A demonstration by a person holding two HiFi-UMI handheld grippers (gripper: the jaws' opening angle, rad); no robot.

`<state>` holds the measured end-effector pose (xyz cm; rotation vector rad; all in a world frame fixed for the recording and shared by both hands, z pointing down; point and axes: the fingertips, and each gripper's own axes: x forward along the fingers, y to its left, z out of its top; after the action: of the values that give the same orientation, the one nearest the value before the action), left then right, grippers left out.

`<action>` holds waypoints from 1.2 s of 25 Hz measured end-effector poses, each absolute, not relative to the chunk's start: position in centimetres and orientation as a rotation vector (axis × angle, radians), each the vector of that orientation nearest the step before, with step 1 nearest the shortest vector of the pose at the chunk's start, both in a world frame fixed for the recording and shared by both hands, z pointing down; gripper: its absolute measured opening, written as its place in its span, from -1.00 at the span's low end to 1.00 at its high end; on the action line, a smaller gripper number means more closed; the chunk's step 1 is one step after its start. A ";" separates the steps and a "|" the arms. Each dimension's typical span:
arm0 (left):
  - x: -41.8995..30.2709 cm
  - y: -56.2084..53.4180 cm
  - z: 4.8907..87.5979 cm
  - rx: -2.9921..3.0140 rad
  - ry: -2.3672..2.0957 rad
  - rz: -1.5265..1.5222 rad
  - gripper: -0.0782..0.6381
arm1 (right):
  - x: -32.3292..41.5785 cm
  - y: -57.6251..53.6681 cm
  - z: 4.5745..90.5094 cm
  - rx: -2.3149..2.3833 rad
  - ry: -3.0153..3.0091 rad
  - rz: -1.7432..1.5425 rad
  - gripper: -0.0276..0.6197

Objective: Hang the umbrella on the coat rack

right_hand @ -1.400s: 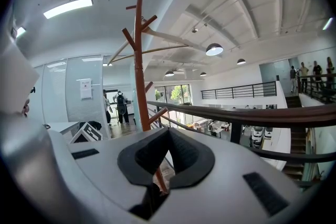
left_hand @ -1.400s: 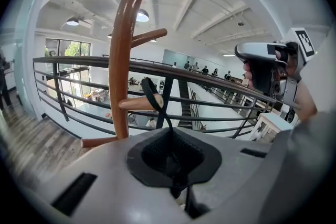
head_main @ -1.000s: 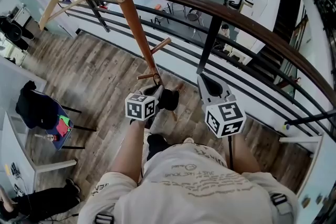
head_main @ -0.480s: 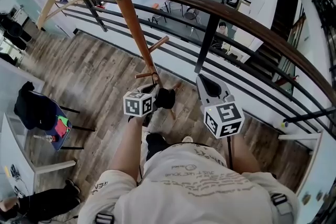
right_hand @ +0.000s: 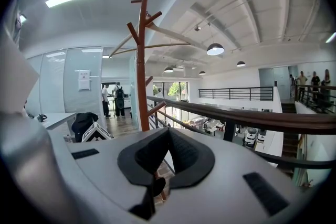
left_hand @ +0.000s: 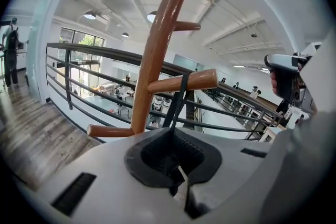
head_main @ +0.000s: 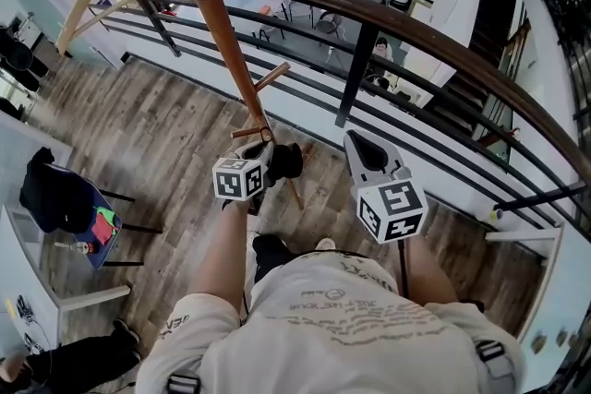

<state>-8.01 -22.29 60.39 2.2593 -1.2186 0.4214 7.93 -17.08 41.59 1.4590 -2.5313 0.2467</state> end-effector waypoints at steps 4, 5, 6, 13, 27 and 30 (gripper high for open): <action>-8.1 -22.6 60.3 2.276 -1.214 0.410 -0.77 | 7.6 -17.0 41.7 1.447 -2.525 0.240 -0.91; -7.9 -22.5 60.3 2.278 -1.206 0.400 -0.77 | 7.6 -16.9 41.7 1.445 -2.524 0.239 -0.91; -7.7 -22.4 60.3 2.280 -1.199 0.388 -0.77 | 7.6 -16.9 41.8 1.443 -2.523 0.240 -0.91; -8.7 -21.4 59.0 2.328 -1.293 0.412 -0.69 | 6.8 -16.8 42.1 1.410 -2.536 0.253 -0.91; -11.6 -17.1 48.8 2.360 -1.553 0.239 -0.77 | 2.7 -17.0 41.4 1.293 -2.672 0.289 -0.91; -11.1 -15.9 46.5 2.376 -1.571 0.223 -0.77 | 2.1 -16.7 40.2 1.341 -2.702 0.222 -0.91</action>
<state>-11.13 -15.85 46.45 2.3759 -1.5708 0.2230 2.10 -16.75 40.22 1.3408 -2.7023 0.2219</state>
